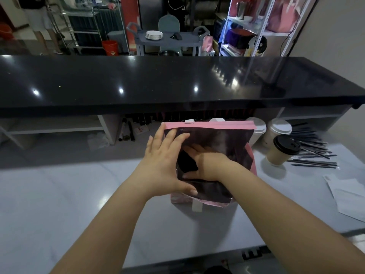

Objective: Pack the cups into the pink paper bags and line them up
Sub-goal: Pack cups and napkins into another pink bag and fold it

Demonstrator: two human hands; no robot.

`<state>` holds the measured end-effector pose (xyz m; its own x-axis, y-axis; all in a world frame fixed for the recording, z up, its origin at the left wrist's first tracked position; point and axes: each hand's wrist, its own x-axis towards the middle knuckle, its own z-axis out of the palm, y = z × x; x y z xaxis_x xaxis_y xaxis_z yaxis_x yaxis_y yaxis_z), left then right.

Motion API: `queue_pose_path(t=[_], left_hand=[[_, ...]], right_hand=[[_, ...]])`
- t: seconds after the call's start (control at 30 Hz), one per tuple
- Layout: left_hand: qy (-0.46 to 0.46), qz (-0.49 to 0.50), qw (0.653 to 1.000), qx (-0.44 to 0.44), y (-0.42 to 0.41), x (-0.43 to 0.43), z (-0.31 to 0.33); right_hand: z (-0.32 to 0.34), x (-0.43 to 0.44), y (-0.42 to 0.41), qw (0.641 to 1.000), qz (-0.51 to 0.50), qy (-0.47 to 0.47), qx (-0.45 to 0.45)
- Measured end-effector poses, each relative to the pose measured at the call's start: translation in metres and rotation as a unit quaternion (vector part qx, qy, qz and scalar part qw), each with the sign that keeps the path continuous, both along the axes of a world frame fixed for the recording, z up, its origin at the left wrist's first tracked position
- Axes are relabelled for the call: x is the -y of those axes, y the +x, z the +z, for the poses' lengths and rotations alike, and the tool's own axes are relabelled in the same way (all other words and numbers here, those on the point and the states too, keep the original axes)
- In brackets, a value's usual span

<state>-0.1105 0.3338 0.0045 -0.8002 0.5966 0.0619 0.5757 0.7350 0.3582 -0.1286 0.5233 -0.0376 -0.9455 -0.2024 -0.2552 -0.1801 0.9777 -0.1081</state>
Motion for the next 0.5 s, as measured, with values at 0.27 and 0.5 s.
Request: queue_pose_path(t=[0.27,0.5], left_hand=[[-0.007,0.004,1.000,-0.012,-0.004,0.001,-0.006],[-0.033,0.017,0.999,-0.035,-0.014,-0.003,-0.013]], right_hand=[[-0.025,0.007,-0.003,0.996,0.086,0.019,0.014],[-0.031,0.012,-0.013,0.998,0.054,0.014,0.042]])
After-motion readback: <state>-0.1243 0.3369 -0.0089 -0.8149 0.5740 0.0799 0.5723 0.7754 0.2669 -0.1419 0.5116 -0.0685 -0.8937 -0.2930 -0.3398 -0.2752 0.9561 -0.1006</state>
